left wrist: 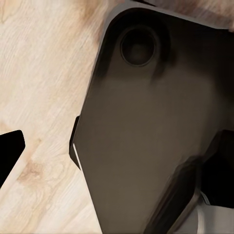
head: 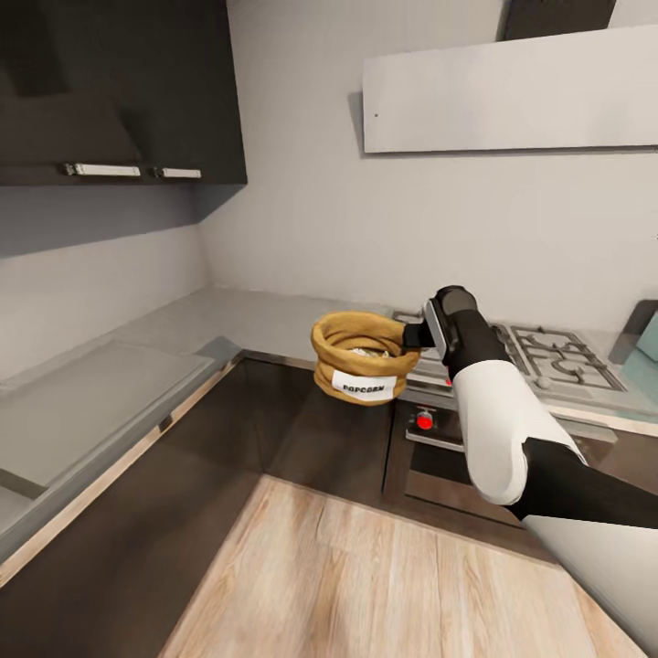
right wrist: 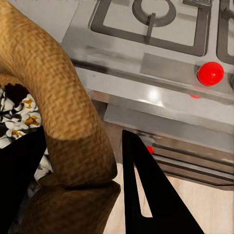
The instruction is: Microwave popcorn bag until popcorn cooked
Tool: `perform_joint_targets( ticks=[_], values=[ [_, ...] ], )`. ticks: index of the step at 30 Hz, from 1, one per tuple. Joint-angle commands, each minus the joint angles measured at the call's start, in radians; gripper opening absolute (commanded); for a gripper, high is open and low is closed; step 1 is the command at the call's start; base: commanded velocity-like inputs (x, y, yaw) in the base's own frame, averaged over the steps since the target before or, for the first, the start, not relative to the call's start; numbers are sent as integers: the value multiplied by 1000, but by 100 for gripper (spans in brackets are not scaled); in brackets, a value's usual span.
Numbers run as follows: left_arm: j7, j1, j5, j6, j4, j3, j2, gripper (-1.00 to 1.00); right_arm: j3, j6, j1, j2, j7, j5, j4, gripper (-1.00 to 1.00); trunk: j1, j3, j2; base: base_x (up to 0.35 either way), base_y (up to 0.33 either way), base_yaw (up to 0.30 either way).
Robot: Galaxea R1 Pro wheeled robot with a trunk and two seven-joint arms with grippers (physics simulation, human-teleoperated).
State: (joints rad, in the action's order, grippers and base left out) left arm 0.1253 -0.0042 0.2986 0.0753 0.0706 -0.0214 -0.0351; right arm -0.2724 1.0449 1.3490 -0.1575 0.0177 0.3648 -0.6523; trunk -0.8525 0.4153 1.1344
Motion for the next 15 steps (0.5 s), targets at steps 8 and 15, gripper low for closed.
perform_joint_targets(
  ticks=[8,15],
  values=[
    [2,0,4,3,0,-2,0,100,-5,2,1,-2,3,0,2,-100,0,-12,1,0,0,0],
    [2,0,4,3,2,-3,1,100,-4,2,1,8,8,6,88,-100,0,-23,1,0,0,0]
  ],
)
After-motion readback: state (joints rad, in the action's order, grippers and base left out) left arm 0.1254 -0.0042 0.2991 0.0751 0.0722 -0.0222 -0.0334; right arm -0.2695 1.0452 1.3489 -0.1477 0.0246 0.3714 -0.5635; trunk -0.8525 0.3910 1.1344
